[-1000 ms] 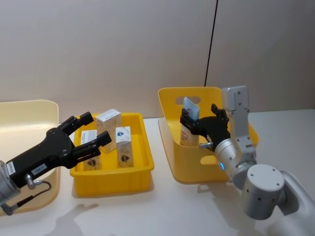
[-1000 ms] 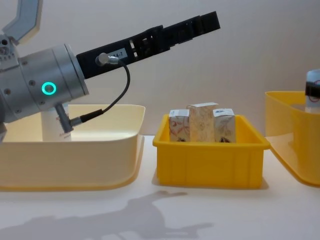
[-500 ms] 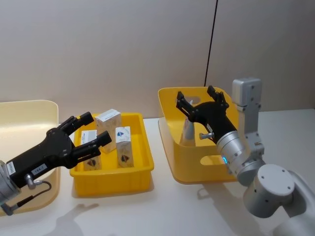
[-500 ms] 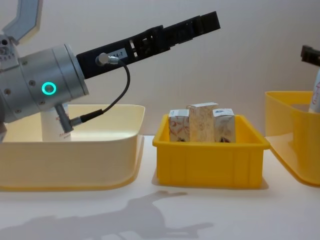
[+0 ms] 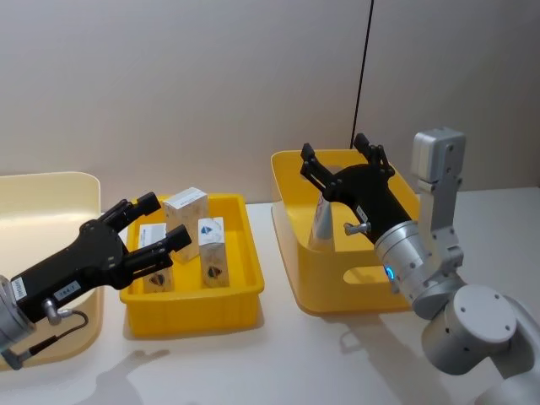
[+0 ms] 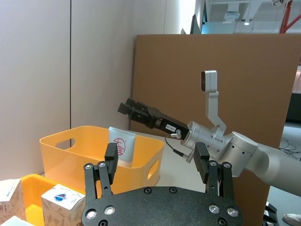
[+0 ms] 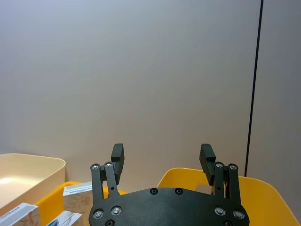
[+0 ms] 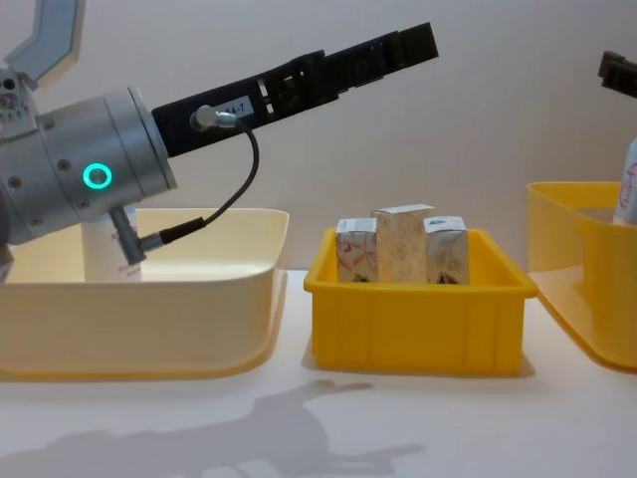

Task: Bimanual collaborative sorting of washing and personal care products

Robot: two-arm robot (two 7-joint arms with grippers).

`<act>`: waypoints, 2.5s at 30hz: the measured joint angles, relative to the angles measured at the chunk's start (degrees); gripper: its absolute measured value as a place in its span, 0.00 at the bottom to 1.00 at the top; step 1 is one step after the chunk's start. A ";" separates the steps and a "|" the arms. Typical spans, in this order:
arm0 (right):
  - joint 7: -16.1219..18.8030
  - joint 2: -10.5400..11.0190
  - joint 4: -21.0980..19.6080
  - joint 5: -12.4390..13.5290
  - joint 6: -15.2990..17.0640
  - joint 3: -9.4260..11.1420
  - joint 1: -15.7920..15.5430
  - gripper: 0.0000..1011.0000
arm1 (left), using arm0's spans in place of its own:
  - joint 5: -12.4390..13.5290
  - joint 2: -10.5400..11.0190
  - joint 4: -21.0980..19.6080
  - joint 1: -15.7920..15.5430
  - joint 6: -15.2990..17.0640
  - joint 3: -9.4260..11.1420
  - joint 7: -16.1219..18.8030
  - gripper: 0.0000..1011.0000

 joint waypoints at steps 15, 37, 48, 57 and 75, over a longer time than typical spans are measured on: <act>-0.28 0.58 -3.24 -0.22 1.51 -0.98 -3.93 0.99 | 3.16 0.41 -1.57 1.59 -0.10 0.11 4.97 0.99; -1.66 2.26 -12.88 -1.45 6.52 -4.05 -15.72 0.99 | 14.02 1.84 -6.97 7.11 -0.66 0.67 22.02 0.99; -2.01 2.66 -15.30 -1.72 7.77 -4.84 -18.71 0.99 | 19.17 2.52 -9.52 9.73 -0.91 0.92 30.09 0.99; -2.02 2.66 -15.38 -1.75 7.80 -4.85 -18.78 0.99 | 23.44 3.10 -11.66 11.89 -1.11 1.11 36.84 0.99; -1.97 2.62 -15.36 -1.74 7.79 -4.78 -18.76 0.99 | 31.69 4.18 -15.74 16.08 -1.50 1.48 49.74 0.99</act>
